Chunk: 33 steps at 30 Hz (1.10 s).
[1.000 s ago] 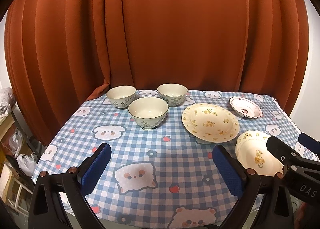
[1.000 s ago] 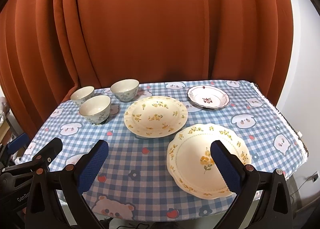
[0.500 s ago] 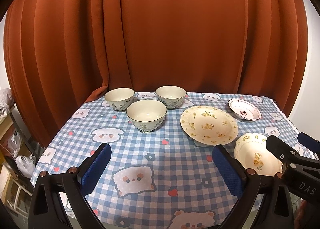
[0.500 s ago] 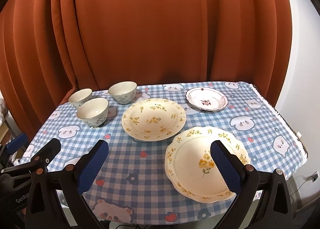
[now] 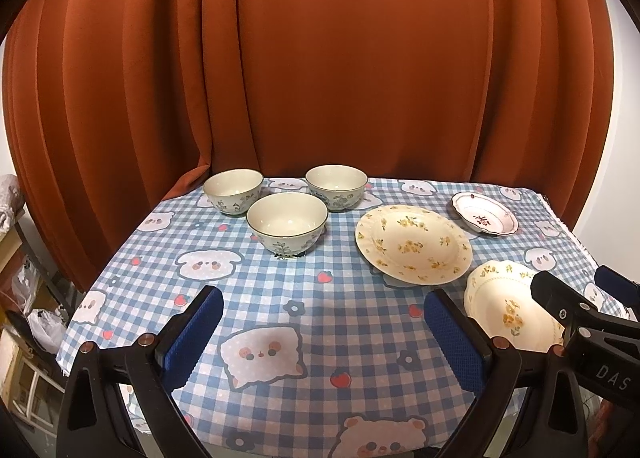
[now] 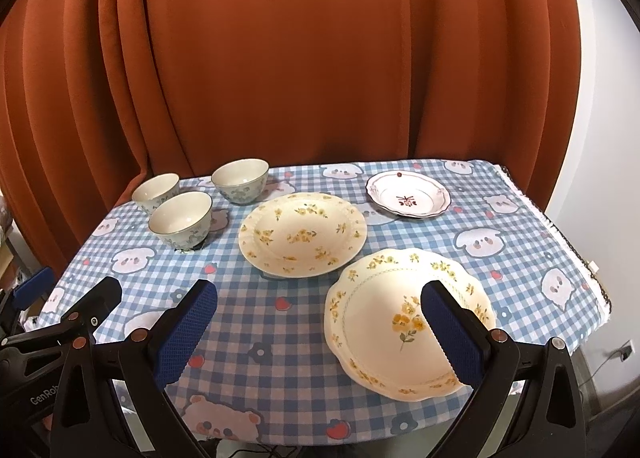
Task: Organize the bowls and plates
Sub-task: 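Move both grippers toward the large scalloped yellow-flower plate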
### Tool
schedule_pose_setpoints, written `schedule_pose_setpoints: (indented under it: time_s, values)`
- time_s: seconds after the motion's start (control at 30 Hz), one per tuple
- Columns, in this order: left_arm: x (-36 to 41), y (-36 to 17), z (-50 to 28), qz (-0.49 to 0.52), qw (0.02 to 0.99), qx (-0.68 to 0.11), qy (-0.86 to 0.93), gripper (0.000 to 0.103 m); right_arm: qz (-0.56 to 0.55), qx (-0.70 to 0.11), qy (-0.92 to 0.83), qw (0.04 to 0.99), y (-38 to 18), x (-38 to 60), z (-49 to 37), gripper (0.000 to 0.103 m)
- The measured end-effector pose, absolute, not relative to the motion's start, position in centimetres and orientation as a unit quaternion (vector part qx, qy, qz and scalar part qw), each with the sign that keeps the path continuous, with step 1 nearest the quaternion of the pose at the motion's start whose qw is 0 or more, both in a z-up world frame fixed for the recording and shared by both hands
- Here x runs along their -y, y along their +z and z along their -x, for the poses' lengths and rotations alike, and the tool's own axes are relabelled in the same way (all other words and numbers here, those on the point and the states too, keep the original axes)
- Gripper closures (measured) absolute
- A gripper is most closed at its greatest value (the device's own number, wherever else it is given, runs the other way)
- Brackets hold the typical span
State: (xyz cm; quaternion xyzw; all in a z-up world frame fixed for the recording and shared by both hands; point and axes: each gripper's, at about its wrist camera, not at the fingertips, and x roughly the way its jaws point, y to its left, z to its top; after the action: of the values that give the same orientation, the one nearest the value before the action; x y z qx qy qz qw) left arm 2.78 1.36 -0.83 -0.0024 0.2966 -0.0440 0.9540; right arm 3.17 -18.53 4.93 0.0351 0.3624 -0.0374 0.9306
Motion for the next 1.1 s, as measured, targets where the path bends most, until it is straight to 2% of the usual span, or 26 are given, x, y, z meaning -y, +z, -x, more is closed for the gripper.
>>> schedule_pose_setpoints:
  time_s: [1.1]
  values:
    - [-1.99,-1.8,-3.4,-0.008,0.949,-0.305,-0.082,0.004,-0.038,-0.373,-0.072,0.924,4.14,17.6,-2.52,0.0]
